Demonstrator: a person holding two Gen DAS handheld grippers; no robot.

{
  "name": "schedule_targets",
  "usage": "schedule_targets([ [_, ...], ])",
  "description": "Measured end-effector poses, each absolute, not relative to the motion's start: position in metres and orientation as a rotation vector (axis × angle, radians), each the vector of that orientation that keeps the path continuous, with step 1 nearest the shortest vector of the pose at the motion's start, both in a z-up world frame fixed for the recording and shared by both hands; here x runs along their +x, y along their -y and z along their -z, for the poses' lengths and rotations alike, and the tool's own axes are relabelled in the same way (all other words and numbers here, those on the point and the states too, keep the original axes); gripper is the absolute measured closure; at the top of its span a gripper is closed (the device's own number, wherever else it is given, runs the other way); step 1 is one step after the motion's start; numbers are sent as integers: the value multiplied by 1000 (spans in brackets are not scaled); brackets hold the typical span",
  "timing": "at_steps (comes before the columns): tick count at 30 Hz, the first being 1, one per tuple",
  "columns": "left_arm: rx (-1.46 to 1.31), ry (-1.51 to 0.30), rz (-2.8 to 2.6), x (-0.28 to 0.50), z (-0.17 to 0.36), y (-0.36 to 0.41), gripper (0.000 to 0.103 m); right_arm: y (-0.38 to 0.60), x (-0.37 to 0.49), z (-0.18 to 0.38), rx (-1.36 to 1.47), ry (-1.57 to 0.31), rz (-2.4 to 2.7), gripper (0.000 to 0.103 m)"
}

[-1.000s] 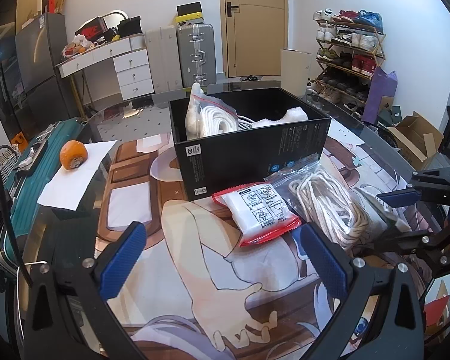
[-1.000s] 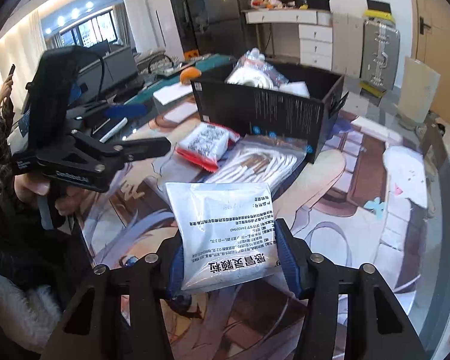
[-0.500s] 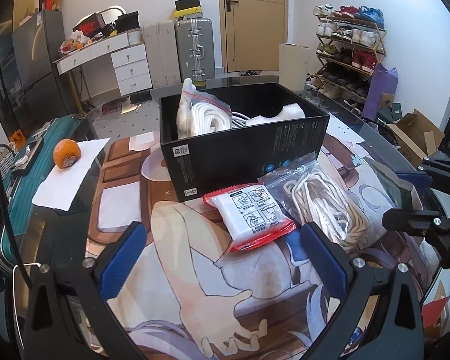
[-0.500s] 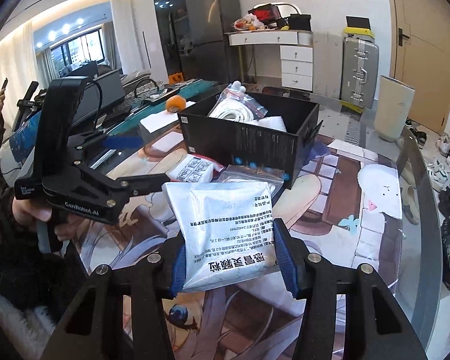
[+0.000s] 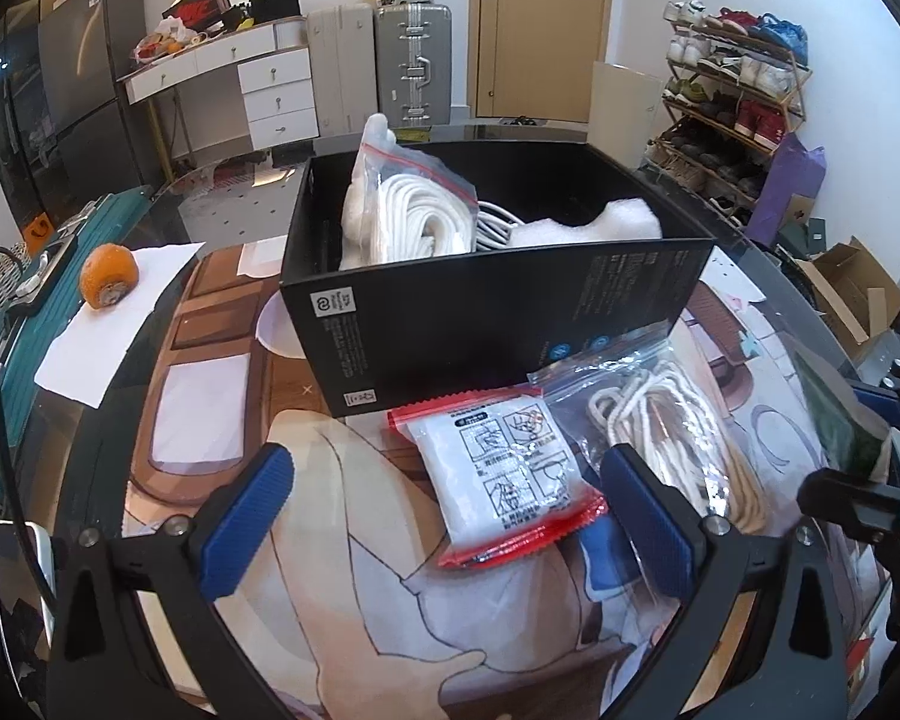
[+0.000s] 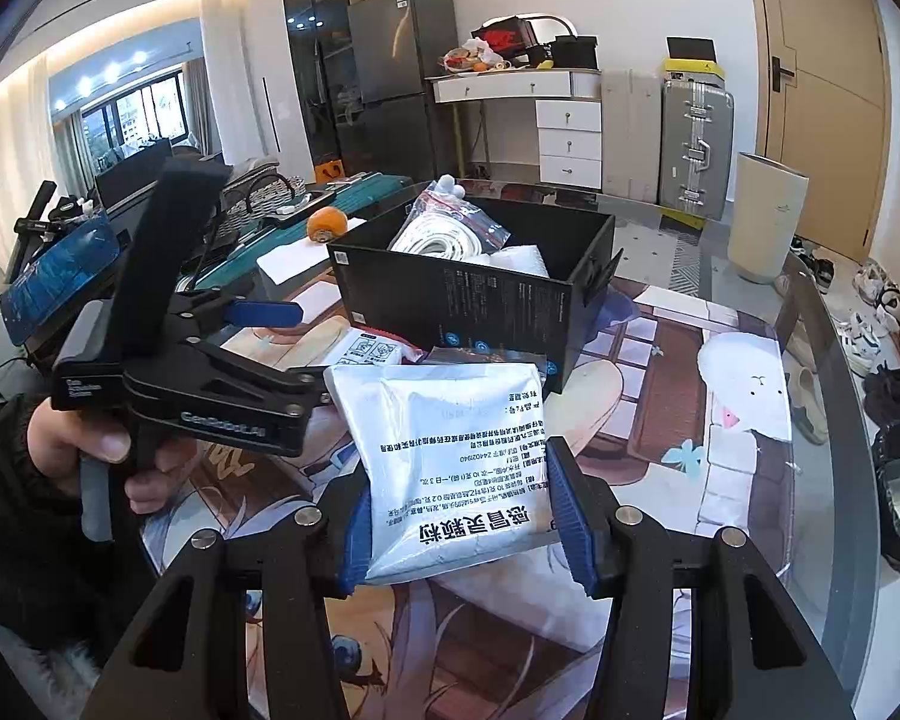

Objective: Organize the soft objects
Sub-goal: 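Grasp the red-and-white packet with the left tool while the right tool holds the sachet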

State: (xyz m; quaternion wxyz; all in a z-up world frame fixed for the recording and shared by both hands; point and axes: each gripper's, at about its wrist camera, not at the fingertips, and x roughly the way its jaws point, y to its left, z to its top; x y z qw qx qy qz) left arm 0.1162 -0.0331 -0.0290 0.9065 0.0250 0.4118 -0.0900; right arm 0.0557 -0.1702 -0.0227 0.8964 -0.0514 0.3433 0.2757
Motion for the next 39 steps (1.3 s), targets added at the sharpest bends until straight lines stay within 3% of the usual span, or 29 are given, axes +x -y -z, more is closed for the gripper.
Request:
schedule_targets([
  [21,59,-917,146,127,40,27,2,170,60,26,-101,-723,-559,51],
  [30,29,-917,147,126,40,23,28,170,60,26,-105,-719,-557,51],
  [34,28,-902,148,123,38,21,56,170,60,26,-105,-719,-556,51],
  [39,12,-898,170,119,36,15,57,171,59,25,-108,-713,-553,51],
])
